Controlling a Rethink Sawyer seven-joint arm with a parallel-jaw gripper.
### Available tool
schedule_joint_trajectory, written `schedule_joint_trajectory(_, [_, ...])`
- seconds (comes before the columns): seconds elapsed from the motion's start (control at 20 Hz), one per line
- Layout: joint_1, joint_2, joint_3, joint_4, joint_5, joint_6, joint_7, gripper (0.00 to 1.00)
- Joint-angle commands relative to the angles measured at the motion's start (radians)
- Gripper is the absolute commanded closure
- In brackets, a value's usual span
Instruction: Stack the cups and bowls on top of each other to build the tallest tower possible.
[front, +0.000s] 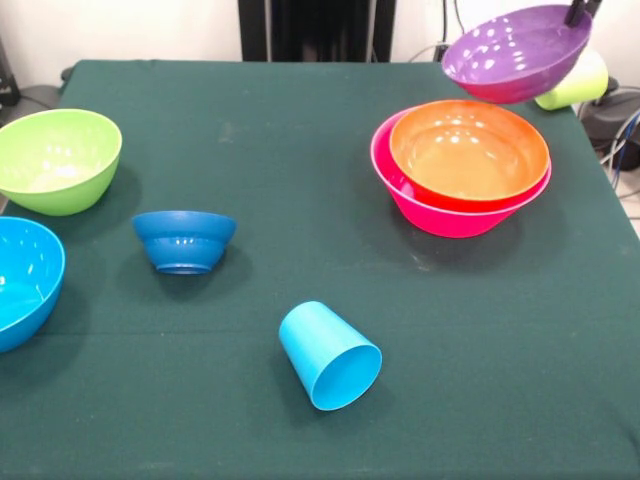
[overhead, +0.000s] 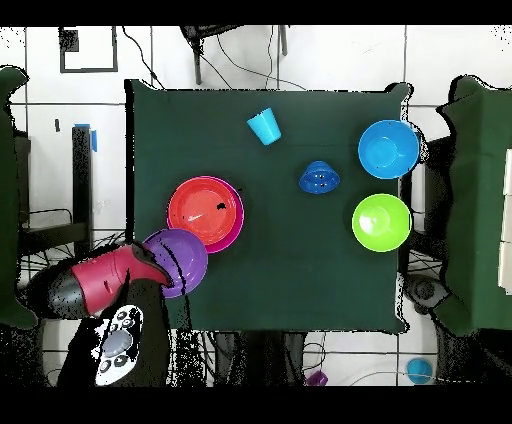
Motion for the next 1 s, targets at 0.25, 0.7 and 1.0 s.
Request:
schedule_joint_trajectory(0.25, [-0.072,0.029,0.036,-0.025,-0.030,-0.051,0.049,1.00])
schedule_joint_trajectory(0.7, [-0.099,0.084,0.038,-0.056,-0.061,-0.099,0.031,1.00])
schedule_joint_trajectory(1.0, [-0.106,0.112,0.045,-0.095,-0.057,-0.089,0.023,1.00])
